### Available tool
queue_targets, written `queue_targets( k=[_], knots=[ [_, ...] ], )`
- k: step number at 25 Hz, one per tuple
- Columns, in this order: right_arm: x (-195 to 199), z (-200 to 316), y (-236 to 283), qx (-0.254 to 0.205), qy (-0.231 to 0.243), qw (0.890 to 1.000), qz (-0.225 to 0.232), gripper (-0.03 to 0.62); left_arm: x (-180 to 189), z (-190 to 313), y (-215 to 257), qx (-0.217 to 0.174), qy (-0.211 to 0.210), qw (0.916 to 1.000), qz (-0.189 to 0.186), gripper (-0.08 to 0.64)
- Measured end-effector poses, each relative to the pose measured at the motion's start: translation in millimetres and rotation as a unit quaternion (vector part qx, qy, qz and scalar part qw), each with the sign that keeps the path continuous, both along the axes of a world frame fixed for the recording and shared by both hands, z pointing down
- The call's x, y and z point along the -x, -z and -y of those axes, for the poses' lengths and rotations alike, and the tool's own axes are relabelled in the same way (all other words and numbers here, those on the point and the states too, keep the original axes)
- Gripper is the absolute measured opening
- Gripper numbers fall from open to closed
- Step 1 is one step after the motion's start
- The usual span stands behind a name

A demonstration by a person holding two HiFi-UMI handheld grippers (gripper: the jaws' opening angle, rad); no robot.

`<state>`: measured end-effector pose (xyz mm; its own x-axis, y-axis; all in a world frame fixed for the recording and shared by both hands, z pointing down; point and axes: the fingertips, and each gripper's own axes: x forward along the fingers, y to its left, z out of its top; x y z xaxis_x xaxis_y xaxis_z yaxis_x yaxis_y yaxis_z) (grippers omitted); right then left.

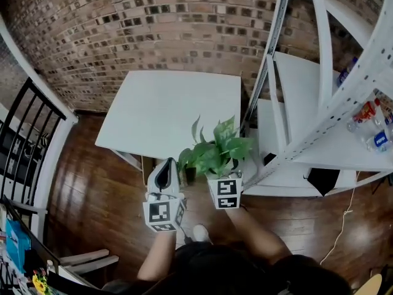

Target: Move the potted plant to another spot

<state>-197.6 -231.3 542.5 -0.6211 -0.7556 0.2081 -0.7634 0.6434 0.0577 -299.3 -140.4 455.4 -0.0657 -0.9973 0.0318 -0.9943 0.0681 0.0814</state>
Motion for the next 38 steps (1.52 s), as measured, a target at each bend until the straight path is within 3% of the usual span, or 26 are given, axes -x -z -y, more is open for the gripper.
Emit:
queue_targets(
  k=[6,15,33,38],
  knots=[
    [52.3,49.6,-60.7,0.041,-0.009,0.999,-0.015,0.480,43.0,-0.4,-16.5,0.007,0.009,0.9999,-0.007,0.012],
    [90.6,87.1,-129.3,0.073,0.007,0.996,-0.056,0.480,50.4,4.9,-39.3,0.026,0.000,0.9996,-0.011,0.012],
    [104.1,103.3,-176.3,0.093,0.006,0.993,-0.066,0.480,84.4,17.8,-67.3,0.047,0.017,0.9986,-0.016,0.012],
    [94.8,94.9,-176.0,0.112,0.004,0.991,-0.071,0.529,77.1,19.2,-63.3,0.045,0.012,0.9984,-0.031,0.012]
  ],
)
